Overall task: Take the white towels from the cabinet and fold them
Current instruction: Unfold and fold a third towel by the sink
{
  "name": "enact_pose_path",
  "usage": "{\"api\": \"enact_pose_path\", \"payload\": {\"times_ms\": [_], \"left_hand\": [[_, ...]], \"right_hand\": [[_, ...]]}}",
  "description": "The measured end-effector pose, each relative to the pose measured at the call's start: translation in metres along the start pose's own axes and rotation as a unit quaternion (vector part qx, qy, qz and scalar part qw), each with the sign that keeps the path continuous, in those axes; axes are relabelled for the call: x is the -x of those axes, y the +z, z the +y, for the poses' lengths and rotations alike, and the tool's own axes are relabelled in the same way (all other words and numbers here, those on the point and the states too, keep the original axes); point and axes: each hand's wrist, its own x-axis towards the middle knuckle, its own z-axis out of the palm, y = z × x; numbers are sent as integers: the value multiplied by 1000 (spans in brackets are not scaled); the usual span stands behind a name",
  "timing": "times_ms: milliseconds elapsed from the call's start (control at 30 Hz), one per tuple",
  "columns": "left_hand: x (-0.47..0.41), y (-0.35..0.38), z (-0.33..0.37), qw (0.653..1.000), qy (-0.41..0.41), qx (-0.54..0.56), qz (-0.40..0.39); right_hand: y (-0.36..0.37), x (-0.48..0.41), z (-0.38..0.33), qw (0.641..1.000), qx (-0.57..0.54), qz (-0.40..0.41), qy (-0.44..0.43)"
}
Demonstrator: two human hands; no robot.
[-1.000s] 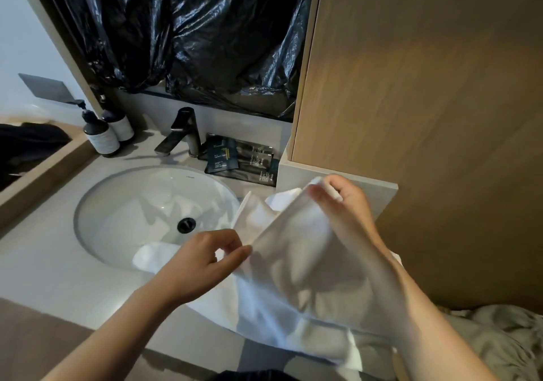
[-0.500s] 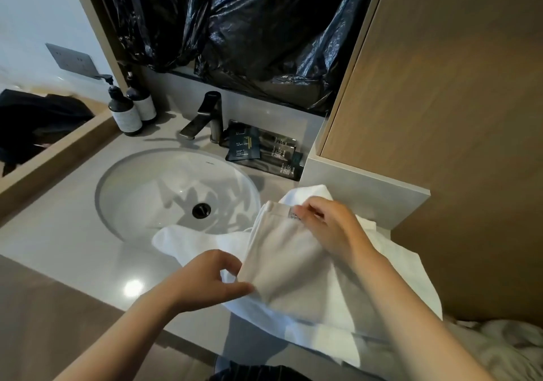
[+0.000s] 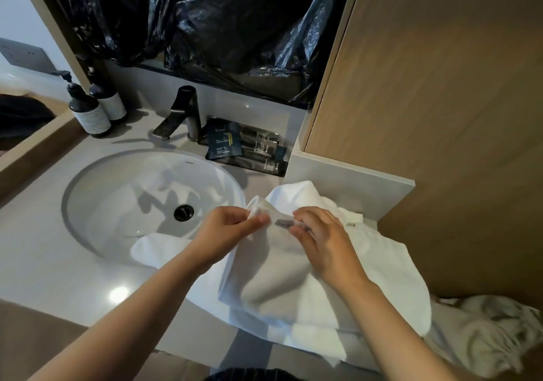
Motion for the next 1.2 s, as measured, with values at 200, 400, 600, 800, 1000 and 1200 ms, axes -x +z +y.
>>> {"api": "enact_pose_path", "payload": {"times_ms": [200,400,600,800,1000,1200], "left_hand": [[6,4,6,992,18,105,65],[-4,3,12,999,-19,35,-13],[-10,6,11,987,24,130,90],[-12,9,8,989,6,50,137],[-51,26,13,982,-25,-44,184],[-61,11,12,983,37,-15,181]], "right_hand": [[4,-27,-9,994,-70,0,87],[-17,-9,13,990,-66,-41,116],[-22,-4,14,982,-144,82,95],[0,-26,15,987,-90,89,102],[17,-36,12,998,10,9,67],[-6,-23,43,990,99,2,96]]}}
